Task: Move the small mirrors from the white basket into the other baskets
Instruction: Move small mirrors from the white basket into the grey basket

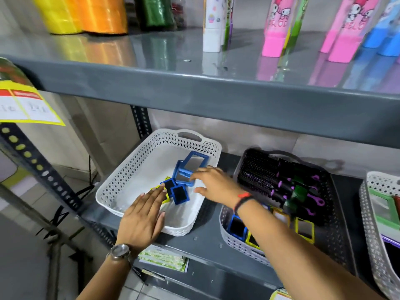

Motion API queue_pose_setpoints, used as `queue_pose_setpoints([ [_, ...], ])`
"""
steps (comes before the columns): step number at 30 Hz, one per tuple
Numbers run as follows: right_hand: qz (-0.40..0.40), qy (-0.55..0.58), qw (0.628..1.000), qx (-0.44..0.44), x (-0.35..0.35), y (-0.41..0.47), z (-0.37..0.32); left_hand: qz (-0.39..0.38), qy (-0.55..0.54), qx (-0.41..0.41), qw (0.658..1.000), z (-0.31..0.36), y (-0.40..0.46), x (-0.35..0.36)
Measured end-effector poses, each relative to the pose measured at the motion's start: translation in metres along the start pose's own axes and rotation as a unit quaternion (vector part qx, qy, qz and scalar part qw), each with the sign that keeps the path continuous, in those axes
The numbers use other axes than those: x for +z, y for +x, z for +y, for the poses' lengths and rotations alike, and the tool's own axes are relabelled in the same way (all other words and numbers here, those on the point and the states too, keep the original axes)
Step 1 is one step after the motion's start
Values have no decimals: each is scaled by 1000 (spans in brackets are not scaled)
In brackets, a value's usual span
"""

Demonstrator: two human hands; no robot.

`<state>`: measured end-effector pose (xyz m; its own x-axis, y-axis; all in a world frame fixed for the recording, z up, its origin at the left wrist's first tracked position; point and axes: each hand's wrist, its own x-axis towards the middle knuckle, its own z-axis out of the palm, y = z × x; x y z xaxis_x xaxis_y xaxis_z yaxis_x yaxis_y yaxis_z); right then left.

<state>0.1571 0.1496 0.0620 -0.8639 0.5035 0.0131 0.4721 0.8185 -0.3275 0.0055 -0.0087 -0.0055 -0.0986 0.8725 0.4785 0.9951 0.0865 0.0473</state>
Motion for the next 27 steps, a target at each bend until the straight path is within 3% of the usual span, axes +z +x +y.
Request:
queue_pose_setpoints([
  [6,-64,-24,994,-87,46,61,-18,12,1,6,1000,-2,0,2],
  [13,-114,-49,989,-85,62,88,-18,25,4,15,1000,-6,0,4],
  [21,-112,-43,989,-82,69,92,-17,14,-6,-1,1000,-6,-1,7],
  [27,-61,-62,992,-91,53,87,-10,10,-4,-3,1000,-5,0,3],
])
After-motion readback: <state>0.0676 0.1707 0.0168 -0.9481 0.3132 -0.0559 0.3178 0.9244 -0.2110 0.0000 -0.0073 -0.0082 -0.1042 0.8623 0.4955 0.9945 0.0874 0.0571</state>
